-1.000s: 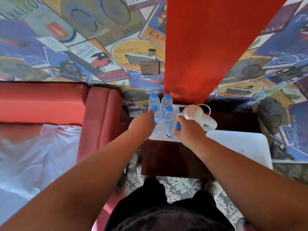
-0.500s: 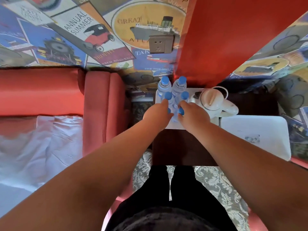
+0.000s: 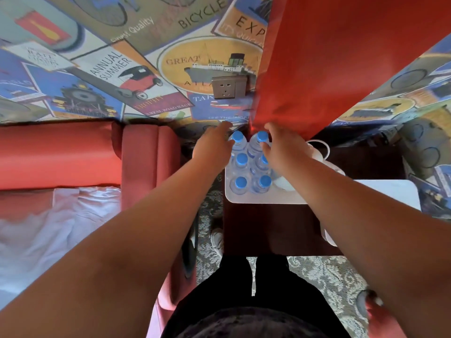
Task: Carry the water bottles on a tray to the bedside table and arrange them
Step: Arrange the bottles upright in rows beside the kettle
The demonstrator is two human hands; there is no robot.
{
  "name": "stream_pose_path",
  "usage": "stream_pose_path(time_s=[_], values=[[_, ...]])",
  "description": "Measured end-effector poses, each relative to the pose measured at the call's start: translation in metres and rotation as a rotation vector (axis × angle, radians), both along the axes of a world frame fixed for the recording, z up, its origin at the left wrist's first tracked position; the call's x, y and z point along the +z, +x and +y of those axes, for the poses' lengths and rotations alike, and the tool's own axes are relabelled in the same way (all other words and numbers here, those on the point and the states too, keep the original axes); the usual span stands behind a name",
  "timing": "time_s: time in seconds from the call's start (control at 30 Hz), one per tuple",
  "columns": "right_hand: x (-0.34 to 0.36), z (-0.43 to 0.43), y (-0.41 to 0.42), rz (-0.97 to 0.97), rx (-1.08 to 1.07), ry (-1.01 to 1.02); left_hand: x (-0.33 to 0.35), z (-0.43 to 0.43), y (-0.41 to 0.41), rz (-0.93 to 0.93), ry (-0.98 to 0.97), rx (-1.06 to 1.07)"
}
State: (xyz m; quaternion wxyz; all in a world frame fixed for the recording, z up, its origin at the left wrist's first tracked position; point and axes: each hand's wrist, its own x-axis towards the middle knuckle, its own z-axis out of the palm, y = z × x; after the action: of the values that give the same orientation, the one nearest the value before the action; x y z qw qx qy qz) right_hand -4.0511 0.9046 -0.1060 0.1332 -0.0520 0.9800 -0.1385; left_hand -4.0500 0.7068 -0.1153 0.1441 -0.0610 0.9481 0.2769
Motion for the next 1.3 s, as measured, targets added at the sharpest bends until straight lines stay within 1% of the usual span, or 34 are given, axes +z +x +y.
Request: stream_pose_path(time_s=[0.1,0.2,0.3,0.4,0.57,0.83,1.0,1.1,1.23,1.3], values=[[-0.003,-0.007,-0.024,-0.166,0.045,0.089,-0.007,0.001,-0.022,-0.075,-0.062,-0.166],[-0.009,-0.015,-0.034,-0.201,0.075,0.186,-0.018,0.006,-0.035,-0.076,-0.159,-0.270],[-0.019,-0.018,-0.036,-0.179,0.047,0.239,-0.027,0.010,-0.044,-0.046,-0.150,-0.228],[-0.032,-0.016,-0.038,-0.127,0.001,0.223,-0.036,0.010,-0.054,0.003,-0.106,-0.157],[-0.042,-0.015,-0.040,-0.038,0.044,0.203,-0.046,0.005,-0.065,0.041,-0.082,-0.116],[-0.042,-0.015,-0.047,0.017,0.045,0.140,-0.049,-0.001,-0.067,0.101,-0.099,-0.103],[-0.044,-0.013,-0.050,0.030,-0.034,0.157,-0.053,0.000,-0.066,0.142,-0.094,-0.023],[-0.045,-0.011,-0.047,0.024,-0.047,0.151,-0.052,0.001,-0.067,0.130,-0.097,-0.021],[-0.043,-0.008,-0.044,0.023,-0.058,0.122,-0.054,0.003,-0.062,0.039,0.032,-0.139],[-0.041,-0.008,-0.044,0.018,-0.057,0.117,-0.054,0.002,-0.060,-0.007,0.061,-0.174]])
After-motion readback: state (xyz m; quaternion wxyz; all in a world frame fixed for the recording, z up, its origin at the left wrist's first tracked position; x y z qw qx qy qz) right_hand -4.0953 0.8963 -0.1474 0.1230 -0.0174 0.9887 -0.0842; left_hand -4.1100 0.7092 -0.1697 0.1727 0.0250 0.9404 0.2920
